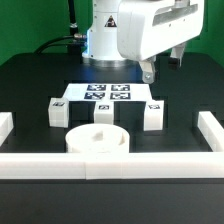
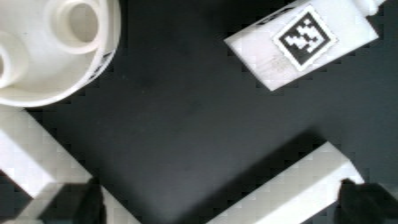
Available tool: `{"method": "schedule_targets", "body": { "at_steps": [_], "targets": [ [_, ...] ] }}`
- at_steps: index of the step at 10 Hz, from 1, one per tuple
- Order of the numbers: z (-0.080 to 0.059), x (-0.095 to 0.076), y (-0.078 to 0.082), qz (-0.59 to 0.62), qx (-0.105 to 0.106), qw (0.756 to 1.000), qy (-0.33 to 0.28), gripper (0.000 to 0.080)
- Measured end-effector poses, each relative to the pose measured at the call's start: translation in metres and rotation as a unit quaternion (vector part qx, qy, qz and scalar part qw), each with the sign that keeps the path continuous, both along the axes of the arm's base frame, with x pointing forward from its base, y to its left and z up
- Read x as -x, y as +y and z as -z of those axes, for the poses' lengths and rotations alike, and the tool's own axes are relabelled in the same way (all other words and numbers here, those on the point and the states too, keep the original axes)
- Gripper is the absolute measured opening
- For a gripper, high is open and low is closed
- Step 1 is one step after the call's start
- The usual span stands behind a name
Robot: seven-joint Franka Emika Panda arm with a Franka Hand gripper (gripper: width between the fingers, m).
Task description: Assemble stool
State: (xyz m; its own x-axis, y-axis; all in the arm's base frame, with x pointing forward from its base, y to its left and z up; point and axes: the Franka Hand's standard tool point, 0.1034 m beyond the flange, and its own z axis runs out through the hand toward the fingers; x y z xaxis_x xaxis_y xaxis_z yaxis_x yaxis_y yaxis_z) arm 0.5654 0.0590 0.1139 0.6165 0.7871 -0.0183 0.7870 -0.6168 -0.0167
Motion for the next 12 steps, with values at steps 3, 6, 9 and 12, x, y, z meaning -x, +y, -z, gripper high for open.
{"method": "schedule_targets", "body": {
  "at_steps": [3,6,9,12],
  "targets": [
    [0.0,0.0,0.0,0.0,0.0,1.0,0.0,0.065],
    [0.023,-0.002,-0.031,-0.035,0.0,0.999,-0.008,0.065],
    [0.054,-0.008,-0.07,-0.073,-0.003,0.997,-0.007,0.065],
    [0.059,-0.014,-0.076,-0.076,-0.005,0.997,-0.013,0.065]
  ]
}}
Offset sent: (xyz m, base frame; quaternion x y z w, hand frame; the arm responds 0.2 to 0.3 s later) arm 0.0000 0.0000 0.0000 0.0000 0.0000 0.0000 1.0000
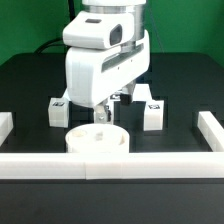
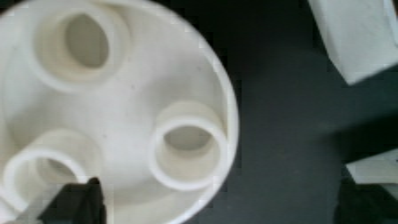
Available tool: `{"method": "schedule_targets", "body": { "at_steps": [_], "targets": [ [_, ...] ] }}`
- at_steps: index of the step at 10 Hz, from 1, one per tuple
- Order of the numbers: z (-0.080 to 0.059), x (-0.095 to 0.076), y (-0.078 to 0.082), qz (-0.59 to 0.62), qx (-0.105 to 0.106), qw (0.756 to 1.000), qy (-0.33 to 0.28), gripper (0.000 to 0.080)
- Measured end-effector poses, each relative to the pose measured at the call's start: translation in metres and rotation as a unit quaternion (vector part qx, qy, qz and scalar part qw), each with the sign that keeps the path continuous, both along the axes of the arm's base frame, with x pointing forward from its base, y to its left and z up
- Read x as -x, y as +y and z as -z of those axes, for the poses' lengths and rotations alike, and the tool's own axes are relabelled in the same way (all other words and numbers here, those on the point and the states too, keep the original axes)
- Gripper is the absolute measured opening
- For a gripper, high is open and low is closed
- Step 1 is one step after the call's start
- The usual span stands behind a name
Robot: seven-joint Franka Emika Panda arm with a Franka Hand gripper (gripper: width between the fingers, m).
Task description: Assemble stool
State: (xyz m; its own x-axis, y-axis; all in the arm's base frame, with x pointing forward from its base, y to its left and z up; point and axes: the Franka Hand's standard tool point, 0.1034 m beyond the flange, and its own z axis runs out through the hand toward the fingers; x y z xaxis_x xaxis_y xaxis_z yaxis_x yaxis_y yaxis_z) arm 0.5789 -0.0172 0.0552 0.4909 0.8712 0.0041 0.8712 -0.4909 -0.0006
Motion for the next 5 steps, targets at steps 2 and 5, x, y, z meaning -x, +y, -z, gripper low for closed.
{"method": "schedule_targets", "body": {
  "at_steps": [2,5],
  "targets": [
    [0.002,0.001,-0.001,0.001,0.0,1.0,0.001,0.065],
    [0.019,0.001,0.002,0.0,-0.003,1.0,0.007,0.065]
  ]
}}
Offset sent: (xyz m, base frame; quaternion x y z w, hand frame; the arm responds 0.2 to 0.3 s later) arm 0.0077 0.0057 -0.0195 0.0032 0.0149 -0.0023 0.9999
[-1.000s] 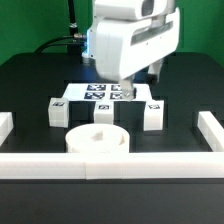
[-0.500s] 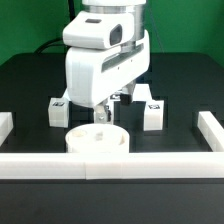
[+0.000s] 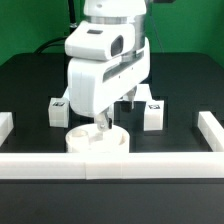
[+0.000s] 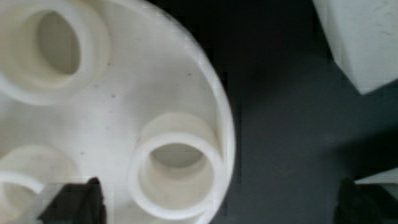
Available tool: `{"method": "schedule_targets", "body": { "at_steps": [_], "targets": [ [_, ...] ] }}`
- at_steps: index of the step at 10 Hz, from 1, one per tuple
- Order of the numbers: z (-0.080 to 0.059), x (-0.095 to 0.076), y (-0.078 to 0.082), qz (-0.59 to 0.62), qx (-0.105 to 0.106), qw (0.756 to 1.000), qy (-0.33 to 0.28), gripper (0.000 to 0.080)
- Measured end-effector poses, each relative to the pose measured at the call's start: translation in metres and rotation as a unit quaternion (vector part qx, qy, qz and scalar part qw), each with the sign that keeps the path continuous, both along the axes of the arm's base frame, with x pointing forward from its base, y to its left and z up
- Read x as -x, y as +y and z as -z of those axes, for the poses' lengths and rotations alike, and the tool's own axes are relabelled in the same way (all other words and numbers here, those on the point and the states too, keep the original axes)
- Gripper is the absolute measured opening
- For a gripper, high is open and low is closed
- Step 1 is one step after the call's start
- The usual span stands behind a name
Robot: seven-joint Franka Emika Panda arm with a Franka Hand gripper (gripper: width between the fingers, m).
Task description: Assemble stool
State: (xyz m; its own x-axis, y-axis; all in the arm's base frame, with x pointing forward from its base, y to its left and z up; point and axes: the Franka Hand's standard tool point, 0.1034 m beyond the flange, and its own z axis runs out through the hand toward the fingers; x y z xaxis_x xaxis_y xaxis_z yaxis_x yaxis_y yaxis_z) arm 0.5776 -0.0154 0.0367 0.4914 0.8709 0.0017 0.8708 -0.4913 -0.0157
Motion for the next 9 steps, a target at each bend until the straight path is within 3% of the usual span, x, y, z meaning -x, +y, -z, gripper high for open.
{"method": "schedule_targets", "body": {
  "at_steps": [9],
  "targets": [
    [0.021,-0.002,0.0,0.0,-0.003,1.0,0.009,0.065]
  ]
}}
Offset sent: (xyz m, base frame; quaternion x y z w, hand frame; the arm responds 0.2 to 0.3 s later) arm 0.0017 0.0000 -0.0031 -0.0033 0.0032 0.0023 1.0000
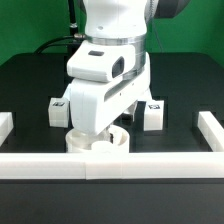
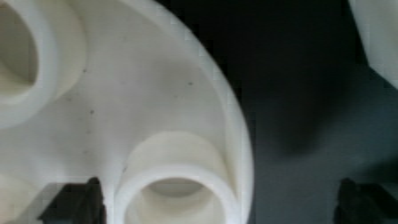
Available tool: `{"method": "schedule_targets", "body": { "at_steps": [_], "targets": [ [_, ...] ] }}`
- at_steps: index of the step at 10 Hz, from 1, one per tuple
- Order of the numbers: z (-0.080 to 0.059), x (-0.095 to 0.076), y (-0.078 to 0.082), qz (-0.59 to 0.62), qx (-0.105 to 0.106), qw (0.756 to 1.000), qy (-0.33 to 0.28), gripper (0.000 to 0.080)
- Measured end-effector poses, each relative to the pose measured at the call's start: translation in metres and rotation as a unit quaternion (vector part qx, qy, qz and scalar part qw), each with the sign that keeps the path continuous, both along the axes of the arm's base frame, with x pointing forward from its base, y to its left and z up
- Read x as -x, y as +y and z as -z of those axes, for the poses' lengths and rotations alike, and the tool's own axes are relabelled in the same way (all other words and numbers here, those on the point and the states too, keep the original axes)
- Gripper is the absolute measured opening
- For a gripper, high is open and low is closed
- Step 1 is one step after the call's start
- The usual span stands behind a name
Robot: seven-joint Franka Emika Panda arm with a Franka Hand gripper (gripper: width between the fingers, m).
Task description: Assemble stool
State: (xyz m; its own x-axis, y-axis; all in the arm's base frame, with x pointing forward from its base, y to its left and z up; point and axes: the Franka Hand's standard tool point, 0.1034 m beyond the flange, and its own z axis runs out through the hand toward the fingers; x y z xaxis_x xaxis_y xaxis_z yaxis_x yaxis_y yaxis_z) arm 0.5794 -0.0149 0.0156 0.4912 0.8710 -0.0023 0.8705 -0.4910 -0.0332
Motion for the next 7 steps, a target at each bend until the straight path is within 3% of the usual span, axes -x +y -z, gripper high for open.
{"method": "schedule_targets", "body": {
  "at_steps": [2,4,7],
  "targets": [
    [0.0028,-0.0006,-0.0002,0.0,0.0,1.0,0.001,0.065],
    [0.0028,-0.0006,-0.0006,0.001,0.0,1.0,0.001,0.0379],
    [0.0025,-0.0009,-0.0008,0.001,0.0,1.0,0.001,0.0324]
  ]
}}
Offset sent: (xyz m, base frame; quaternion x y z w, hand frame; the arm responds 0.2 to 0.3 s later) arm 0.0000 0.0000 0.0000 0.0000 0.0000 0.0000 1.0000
